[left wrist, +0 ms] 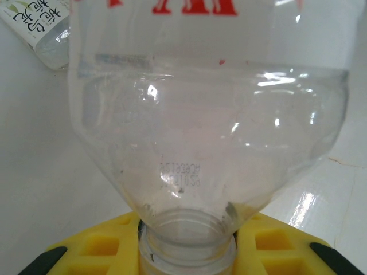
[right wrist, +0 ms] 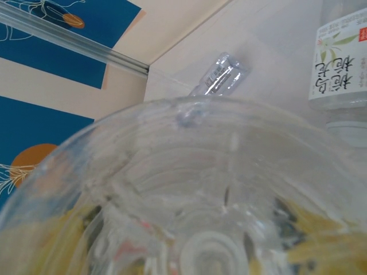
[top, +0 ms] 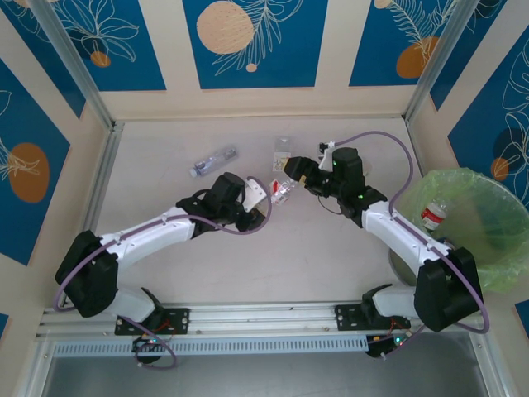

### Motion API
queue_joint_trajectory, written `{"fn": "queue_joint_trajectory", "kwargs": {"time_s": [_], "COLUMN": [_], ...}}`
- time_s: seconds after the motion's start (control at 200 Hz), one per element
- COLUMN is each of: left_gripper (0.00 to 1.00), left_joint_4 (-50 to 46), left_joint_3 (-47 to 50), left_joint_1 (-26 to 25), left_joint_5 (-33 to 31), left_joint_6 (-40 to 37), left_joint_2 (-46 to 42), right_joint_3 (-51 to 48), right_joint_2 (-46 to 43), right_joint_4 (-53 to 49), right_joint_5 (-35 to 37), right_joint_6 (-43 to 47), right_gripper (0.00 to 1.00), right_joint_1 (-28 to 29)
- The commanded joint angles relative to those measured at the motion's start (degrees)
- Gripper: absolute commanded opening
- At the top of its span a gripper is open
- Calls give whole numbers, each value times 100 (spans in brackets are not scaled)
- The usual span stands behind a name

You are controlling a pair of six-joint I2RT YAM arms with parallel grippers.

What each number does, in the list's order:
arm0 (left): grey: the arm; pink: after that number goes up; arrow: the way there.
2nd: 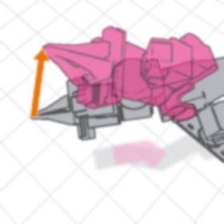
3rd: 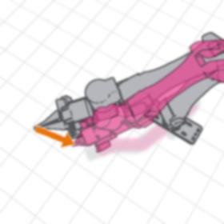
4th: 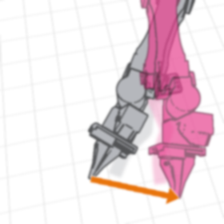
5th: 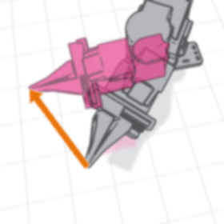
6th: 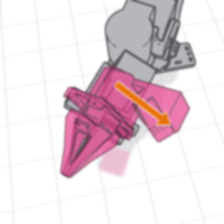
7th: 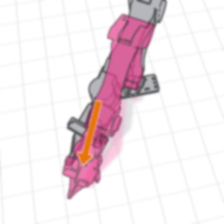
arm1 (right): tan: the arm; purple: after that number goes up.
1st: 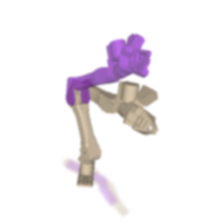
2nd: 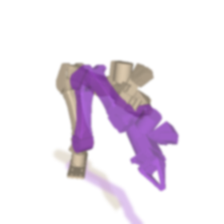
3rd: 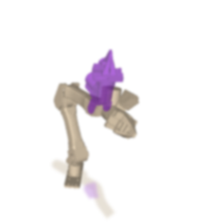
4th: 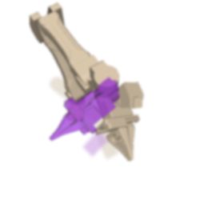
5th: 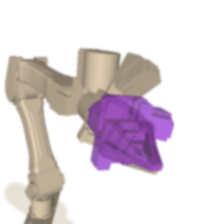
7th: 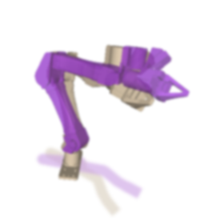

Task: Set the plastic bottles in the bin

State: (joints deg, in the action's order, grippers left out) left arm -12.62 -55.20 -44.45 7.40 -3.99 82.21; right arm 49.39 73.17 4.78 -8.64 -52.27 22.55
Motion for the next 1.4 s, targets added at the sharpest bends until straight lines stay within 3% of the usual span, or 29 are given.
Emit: {"fn": "queue_joint_trajectory", "kwargs": {"time_s": [0.0,0.39,0.915,1.035,1.17,1.395], "left_gripper": [3,9,41,57,82,99], "left_joint_4": [155,306,506,576,743,1428], "left_joint_3": [-166,-76,66,97,193,653], "left_joint_1": [-108,-109,-105,-89,-65,85], "left_joint_5": [151,273,475,529,756,1001], "left_joint_6": [-129,-58,19,77,113,285], "left_joint_2": [1,-22,-82,-116,-224,-775], "right_joint_3": [-24,-69,-93,-102,-100,-51], "right_joint_2": [-212,-294,-373,-380,-385,-460], "right_joint_4": [-101,-64,-159,-156,-196,-358], "right_joint_5": [127,29,139,151,170,200], "right_joint_6": [199,318,428,437,480,633], "right_gripper": [70,61,55,55,55,54], "right_joint_1": [44,31,17,14,-1,-47]}}
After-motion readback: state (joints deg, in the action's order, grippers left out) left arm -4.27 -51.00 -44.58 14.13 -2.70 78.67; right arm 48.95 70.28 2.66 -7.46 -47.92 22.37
